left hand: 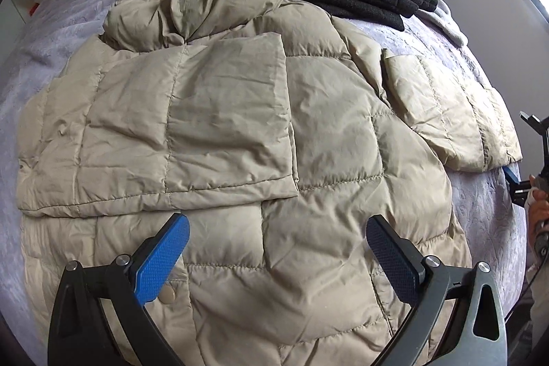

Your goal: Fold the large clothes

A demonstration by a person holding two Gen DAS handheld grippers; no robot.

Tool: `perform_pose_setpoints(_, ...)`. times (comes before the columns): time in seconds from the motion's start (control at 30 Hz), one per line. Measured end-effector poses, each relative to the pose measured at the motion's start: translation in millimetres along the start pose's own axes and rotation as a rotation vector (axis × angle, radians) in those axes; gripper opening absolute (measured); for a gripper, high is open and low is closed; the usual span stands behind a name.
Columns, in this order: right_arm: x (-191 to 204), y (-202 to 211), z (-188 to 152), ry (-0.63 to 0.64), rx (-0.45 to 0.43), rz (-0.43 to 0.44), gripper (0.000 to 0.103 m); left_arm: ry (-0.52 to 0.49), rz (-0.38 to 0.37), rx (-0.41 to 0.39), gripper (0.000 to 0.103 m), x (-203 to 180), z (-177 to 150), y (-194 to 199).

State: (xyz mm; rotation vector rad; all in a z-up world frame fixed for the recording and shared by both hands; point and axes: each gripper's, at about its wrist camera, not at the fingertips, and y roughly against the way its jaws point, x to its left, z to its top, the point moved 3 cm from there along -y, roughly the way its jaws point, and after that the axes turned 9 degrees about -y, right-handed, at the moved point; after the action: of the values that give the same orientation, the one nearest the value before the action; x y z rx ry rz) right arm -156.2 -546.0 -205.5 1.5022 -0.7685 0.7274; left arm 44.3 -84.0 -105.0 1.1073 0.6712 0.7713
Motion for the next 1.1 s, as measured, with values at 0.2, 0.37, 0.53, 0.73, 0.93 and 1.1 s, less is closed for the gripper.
perform_pose_setpoints(0.2,-7,-17,8,-0.132,0.034,0.066,0.042,-0.004,0.017,-0.013,0.103,3,1,4)
perform_pose_setpoints(0.37,3,-19,-1,-0.119,0.042,0.096,0.008,0.007,0.027,-0.025,0.103,10,0,9)
perform_pose_setpoints(0.53,50,-13,-27,0.048,0.065,0.123,0.007,0.02,0.047,-0.049,0.103,24,-3,17)
perform_pose_setpoints(0.73,127,-18,-105,0.347,0.106,0.142,0.007,0.057,0.066,-0.073,0.103,53,-11,23)
perform_pose_setpoints(0.93,196,-57,-244,0.851,0.108,0.061,0.007,0.085,0.111,-0.121,0.103,97,-21,35)
perform_pose_setpoints(1.1,192,-118,-365,1.229,0.152,-0.095,0.007,0.131,0.146,-0.139,0.103,147,-29,43)
